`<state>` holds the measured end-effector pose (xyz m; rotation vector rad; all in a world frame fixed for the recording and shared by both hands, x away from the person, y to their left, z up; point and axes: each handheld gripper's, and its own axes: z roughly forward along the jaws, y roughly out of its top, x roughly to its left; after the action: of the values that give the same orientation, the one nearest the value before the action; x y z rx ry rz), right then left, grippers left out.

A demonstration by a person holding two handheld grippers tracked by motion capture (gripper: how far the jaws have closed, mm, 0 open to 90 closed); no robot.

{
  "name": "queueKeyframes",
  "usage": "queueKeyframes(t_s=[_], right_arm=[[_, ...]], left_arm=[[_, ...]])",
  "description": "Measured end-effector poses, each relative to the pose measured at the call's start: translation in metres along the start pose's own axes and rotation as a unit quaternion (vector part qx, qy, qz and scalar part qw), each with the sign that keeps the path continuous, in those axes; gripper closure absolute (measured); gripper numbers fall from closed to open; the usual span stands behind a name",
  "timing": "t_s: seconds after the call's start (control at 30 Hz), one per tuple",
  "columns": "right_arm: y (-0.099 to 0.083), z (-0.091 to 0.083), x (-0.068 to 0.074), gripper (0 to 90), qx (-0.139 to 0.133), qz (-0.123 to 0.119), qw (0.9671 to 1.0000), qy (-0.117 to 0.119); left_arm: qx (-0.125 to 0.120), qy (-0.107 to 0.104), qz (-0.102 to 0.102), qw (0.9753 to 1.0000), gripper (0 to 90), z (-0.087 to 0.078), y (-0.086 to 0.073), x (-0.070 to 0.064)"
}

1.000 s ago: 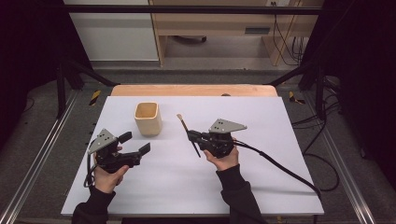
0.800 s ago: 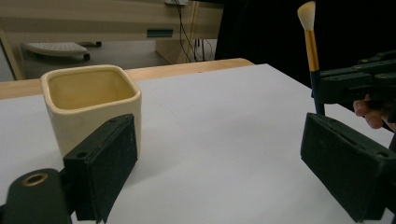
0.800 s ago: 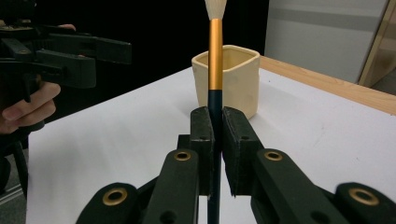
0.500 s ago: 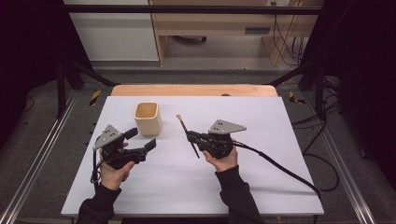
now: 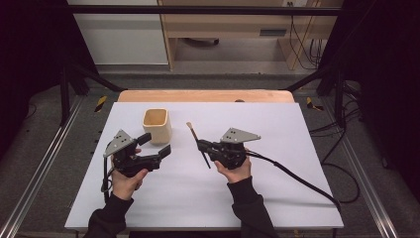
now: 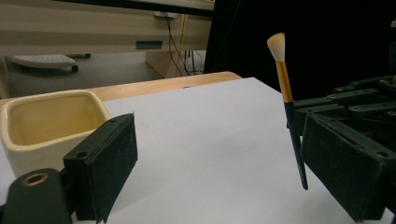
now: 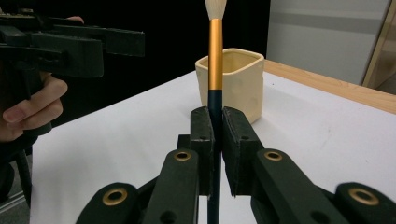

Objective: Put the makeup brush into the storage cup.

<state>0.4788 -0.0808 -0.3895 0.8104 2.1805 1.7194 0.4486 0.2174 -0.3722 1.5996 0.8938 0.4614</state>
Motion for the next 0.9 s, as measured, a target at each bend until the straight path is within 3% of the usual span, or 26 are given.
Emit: queueKeyframes(t_s=[0.73, 0.9], right_arm=[[0.000, 0.000, 0.001, 83.2, -0.001, 0.000, 1.0000, 0.002], [0.000, 0.000, 0.001, 83.2, -0.005, 0.000, 1.0000, 0.004]], left_arm=[[-0.010, -0.023, 0.002, 0.9997, 10.4, 0.017, 0.006, -0.018], [-0.011, -0.020, 0.005, 0.9997, 10.6, 0.021, 0.007, -0.023]])
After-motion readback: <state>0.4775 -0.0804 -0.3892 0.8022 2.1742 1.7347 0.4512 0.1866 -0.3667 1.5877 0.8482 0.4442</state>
